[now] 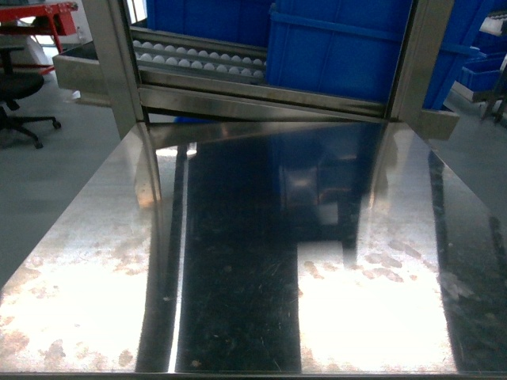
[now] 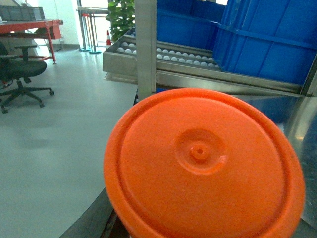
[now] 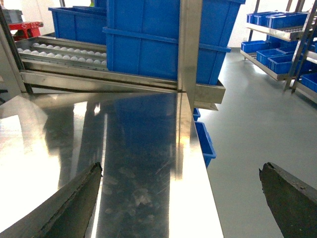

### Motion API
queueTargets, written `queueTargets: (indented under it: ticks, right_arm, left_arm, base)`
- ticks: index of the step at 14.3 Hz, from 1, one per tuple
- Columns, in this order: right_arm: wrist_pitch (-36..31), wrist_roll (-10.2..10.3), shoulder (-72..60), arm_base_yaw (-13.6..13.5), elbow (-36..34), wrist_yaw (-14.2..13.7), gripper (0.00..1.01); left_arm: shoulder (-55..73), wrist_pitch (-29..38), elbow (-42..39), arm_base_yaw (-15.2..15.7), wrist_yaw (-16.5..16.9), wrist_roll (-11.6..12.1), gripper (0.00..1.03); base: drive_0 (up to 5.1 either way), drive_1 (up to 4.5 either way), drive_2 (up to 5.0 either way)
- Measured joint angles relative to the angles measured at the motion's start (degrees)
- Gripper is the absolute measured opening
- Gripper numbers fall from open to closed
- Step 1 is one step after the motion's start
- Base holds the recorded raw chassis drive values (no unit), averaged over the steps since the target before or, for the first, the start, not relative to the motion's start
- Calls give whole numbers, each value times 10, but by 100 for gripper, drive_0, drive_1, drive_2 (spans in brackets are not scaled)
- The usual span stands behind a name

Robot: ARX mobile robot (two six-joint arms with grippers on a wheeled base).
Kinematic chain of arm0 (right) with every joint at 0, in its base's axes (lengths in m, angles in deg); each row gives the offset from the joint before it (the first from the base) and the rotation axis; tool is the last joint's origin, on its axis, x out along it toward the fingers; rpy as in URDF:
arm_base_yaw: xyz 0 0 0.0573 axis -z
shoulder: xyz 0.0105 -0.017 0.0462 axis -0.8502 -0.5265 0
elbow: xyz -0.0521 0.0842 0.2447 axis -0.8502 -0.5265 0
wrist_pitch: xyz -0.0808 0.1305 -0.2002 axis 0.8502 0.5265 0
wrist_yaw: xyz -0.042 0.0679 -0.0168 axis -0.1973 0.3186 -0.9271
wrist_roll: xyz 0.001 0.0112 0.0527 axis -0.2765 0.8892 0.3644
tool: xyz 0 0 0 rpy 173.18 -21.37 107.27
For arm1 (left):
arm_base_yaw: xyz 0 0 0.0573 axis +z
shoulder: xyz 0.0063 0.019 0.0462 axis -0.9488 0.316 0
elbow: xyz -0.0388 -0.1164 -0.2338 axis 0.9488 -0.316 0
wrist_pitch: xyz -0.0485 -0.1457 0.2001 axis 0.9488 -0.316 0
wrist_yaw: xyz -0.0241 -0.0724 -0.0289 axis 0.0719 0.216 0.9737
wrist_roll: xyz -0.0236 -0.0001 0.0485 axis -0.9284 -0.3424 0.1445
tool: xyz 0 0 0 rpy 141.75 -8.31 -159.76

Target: Pick capacitor and pack into box

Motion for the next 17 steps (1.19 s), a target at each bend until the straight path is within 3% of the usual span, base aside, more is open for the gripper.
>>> queueTargets:
  ticks: [17]
  right_arm:
    - [-2,0,0,0,0,0,98]
  left_arm:
    - [0,1,0,0,0,0,44]
  base:
    - [0,0,0]
